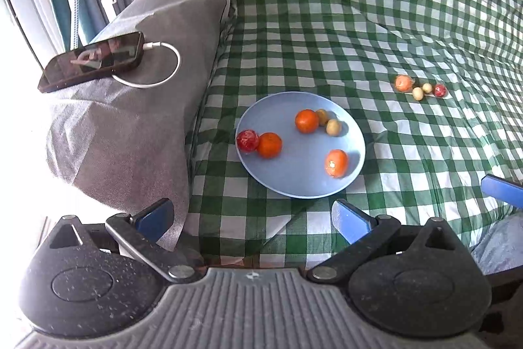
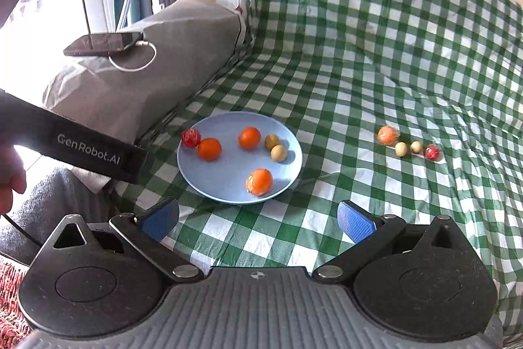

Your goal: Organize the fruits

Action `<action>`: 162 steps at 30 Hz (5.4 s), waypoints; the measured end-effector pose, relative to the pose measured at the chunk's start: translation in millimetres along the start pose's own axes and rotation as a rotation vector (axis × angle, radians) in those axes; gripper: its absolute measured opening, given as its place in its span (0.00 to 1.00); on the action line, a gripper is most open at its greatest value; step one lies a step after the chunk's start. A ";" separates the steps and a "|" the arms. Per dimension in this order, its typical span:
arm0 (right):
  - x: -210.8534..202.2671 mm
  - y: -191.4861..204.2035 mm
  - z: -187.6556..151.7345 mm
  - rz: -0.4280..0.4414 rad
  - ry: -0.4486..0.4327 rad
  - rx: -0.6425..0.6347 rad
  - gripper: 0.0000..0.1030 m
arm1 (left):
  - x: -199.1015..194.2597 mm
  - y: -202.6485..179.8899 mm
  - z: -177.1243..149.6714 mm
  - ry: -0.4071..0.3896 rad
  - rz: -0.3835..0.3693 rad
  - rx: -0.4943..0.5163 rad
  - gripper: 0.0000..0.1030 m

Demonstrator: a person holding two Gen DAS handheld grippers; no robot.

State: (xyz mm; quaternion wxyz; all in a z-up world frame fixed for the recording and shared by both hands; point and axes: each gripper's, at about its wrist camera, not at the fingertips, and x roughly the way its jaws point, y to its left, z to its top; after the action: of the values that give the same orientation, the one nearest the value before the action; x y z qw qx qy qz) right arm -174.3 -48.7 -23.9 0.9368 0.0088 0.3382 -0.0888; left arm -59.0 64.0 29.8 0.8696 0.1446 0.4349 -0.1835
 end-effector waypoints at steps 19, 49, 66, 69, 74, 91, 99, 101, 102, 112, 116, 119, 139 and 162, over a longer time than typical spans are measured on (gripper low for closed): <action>-4.4 4.5 -0.6 -0.010 -0.012 0.013 0.99 | -5.6 2.4 -1.7 -0.012 0.002 -0.005 1.00; 21.6 -12.6 -2.1 0.010 0.046 0.049 0.99 | 16.6 -3.0 10.4 0.043 0.014 0.010 1.00; 48.8 -113.0 -12.4 -0.156 0.048 0.225 0.99 | 54.4 -65.6 53.1 0.078 -0.027 0.093 1.00; 50.3 -135.4 -17.2 -0.207 0.038 0.242 0.99 | 68.1 -94.2 66.7 0.089 -0.077 0.118 1.00; 64.8 -211.3 -32.5 -0.341 0.013 0.328 0.99 | 100.6 -147.6 96.2 0.115 -0.173 0.110 1.00; 237.8 -338.9 -9.0 -0.322 -0.043 0.184 0.99 | 264.6 -289.5 175.5 0.157 -0.196 -0.056 1.00; 280.3 -359.6 -2.7 -0.266 -0.080 0.141 0.89 | 294.9 -294.8 181.6 0.204 -0.203 -0.144 0.87; 280.4 -358.3 -0.3 -0.219 -0.107 0.093 0.56 | 291.7 -297.2 179.7 0.179 -0.182 -0.136 0.68; 279.5 -356.4 3.2 -0.205 -0.107 0.064 0.29 | 289.9 -298.3 179.8 0.163 -0.188 -0.120 0.47; 230.8 -346.7 -20.8 -0.321 -0.032 0.216 0.30 | 247.1 -287.2 141.9 0.171 -0.269 -0.012 0.26; 188.8 -331.4 -35.1 -0.339 -0.037 0.309 0.30 | 216.1 -269.6 125.1 0.134 -0.258 0.042 0.26; 162.3 -311.9 -33.7 -0.333 -0.058 0.320 0.30 | 188.3 -244.7 116.8 0.115 -0.252 0.044 0.26; 68.4 -78.1 9.5 0.070 -0.008 0.185 0.31 | 43.9 -31.7 62.0 0.007 -0.115 -0.148 0.26; 25.9 16.3 14.4 0.106 -0.022 -0.007 0.31 | -16.0 43.7 23.2 -0.102 -0.140 -0.250 0.26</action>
State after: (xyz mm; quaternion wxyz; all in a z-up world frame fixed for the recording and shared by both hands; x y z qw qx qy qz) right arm -142.8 -37.9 -30.0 0.9439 0.0223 0.3273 -0.0378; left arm -32.1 96.5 60.2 0.8870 -0.0050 0.4185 -0.1953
